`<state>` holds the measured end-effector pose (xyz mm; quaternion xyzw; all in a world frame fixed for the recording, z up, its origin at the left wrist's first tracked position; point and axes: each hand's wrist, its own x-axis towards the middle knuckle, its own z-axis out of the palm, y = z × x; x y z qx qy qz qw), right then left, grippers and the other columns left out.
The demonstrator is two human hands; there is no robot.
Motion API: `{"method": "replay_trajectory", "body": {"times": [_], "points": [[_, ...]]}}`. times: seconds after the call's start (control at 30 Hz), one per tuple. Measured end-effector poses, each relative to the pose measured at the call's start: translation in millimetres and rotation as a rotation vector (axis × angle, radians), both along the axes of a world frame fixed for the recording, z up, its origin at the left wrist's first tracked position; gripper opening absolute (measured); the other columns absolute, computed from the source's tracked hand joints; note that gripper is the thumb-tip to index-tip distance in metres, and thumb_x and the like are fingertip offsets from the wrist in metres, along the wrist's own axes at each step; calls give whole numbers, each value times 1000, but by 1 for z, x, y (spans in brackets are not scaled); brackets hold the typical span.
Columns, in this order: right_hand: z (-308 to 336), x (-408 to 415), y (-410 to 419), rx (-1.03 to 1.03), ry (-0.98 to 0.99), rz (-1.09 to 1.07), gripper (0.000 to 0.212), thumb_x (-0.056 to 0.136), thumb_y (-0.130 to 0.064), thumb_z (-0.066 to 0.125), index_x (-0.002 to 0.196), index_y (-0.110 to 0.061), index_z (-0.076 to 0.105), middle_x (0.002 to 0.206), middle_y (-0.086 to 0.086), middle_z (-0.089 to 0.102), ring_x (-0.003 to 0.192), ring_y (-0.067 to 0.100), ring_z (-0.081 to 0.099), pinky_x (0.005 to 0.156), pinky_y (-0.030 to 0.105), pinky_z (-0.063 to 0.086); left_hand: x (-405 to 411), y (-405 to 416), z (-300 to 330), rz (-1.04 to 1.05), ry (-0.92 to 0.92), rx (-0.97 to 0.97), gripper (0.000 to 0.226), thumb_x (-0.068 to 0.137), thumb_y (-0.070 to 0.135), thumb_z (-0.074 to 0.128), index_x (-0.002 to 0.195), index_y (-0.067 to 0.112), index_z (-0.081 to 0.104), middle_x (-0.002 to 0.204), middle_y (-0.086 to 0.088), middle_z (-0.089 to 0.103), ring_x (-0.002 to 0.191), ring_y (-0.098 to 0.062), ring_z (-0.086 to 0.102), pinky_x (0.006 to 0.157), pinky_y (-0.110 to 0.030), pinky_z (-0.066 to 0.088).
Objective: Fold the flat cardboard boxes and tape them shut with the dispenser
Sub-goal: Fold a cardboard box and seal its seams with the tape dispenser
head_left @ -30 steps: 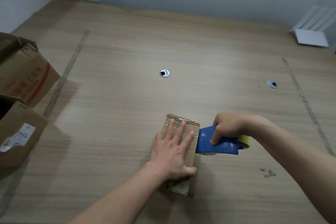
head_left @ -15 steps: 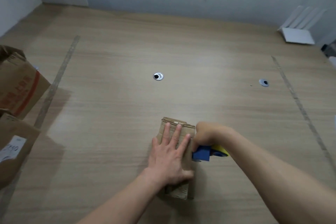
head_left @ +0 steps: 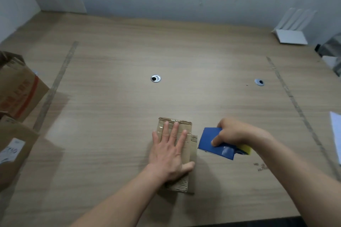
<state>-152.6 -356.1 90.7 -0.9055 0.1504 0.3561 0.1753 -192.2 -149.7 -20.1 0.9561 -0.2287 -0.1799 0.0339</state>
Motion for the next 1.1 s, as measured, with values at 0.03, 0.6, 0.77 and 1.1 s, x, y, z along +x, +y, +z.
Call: {"method": "replay_trajectory", "body": {"times": [0.03,0.6,0.77,1.1], "points": [[5,-2,-4,-1,-7,-3,34,75,-29,82,96,-6,69,88,10,74,81,26,74,63,37,58,1,-1,0,6,-7,2,101,80,83,25,154,28,-18,156,-6,-37,143,-34,-35,114,-65,-9],[121,-43,-17,542,-130,162,48,65,-25,81,112,-16,75,102,10,78,96,33,74,91,52,56,-27,-12,73,984,1265,-1560,78,89,72,32,126,9,59,116,-17,69,99,-32,70,73,-35,56],[116,-41,-2,621,-101,217,55,66,-28,82,119,-18,73,108,10,77,100,33,73,94,54,56,-38,-7,80,957,1362,-1655,78,83,69,40,122,7,63,95,-14,73,82,-26,73,66,-31,58],[93,-32,12,683,-31,234,52,69,-26,82,120,-26,73,113,9,76,104,33,72,98,60,53,-40,13,74,1001,1167,-1691,20,97,21,55,101,10,72,78,-9,67,61,-16,66,58,-28,57]]}}
